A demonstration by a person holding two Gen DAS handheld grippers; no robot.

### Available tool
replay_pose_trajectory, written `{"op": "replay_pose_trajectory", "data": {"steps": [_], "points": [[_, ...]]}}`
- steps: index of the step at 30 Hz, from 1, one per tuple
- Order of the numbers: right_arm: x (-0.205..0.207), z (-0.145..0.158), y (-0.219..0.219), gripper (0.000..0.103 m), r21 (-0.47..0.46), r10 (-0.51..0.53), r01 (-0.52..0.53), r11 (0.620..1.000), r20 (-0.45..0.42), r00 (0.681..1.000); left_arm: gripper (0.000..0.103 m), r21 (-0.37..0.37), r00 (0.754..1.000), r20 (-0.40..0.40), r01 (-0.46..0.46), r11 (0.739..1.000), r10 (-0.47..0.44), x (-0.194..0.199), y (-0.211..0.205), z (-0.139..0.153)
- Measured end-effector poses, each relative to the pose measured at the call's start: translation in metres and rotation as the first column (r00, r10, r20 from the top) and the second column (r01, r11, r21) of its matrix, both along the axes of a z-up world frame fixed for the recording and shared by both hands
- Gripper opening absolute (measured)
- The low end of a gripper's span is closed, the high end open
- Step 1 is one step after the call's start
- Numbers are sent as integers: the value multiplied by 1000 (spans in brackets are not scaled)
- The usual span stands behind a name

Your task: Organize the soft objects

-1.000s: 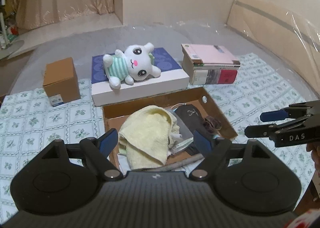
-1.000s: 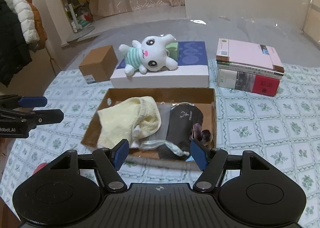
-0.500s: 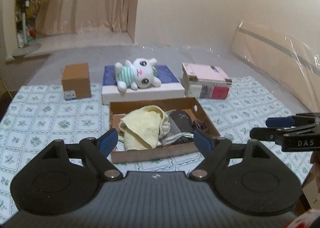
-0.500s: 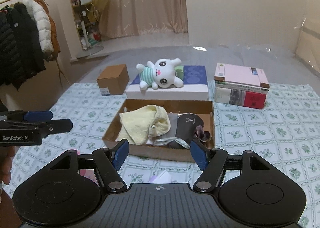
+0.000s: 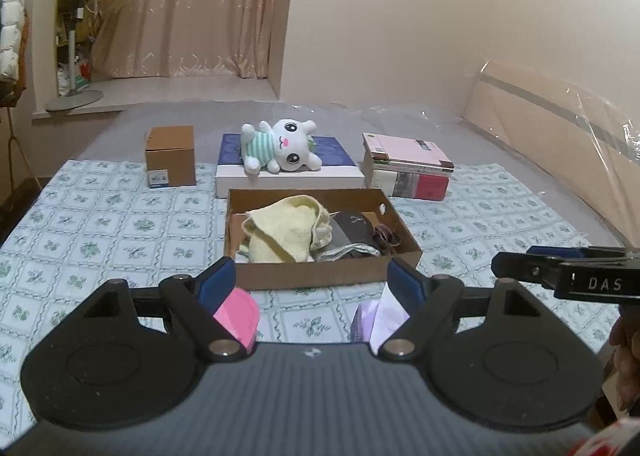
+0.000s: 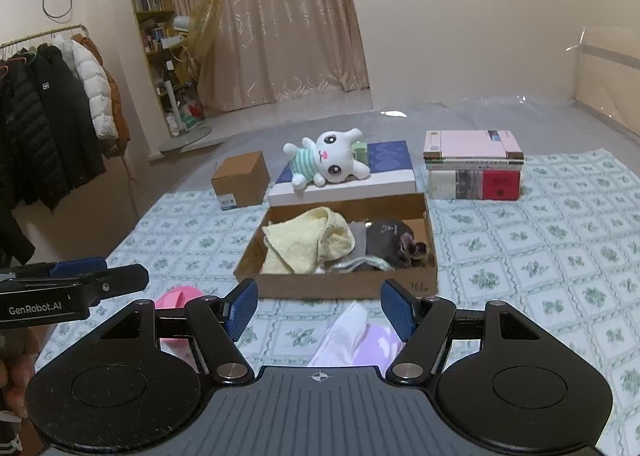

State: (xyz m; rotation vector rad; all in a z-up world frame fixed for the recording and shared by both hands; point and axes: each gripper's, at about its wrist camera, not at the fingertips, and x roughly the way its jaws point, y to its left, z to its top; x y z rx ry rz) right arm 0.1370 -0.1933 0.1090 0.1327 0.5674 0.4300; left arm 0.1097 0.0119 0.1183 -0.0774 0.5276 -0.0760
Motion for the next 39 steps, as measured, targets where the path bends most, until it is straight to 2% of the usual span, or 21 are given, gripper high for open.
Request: {"op": "replay_pose_trajectory", "data": {"steps": [7, 14, 19, 30, 39], "points": [[-28, -12, -3, 68, 1, -18, 18, 1000, 2, 1000, 81, 1, 1000, -12, -29, 1000, 29, -27, 1, -15], [-59, -38, 7, 68, -108, -11, 12, 994, 11, 1000, 84, -22, 997, -23, -71, 997, 70, -55, 7, -30], [-78, -54, 2, 68, -91, -10, 9, 996, -16, 1000, 86, -2, 997, -29, -78, 997, 78, -75, 7, -43], [-110, -75, -1, 68, -104, -4, -3, 995, -67, 998, 92, 1, 991, -111, -81, 997, 81, -106, 4, -83], [-126, -92, 7, 76, -121, -24, 15, 993, -73, 997, 93, 1, 985, -155, -81, 997, 81, -115, -3, -99]]}}
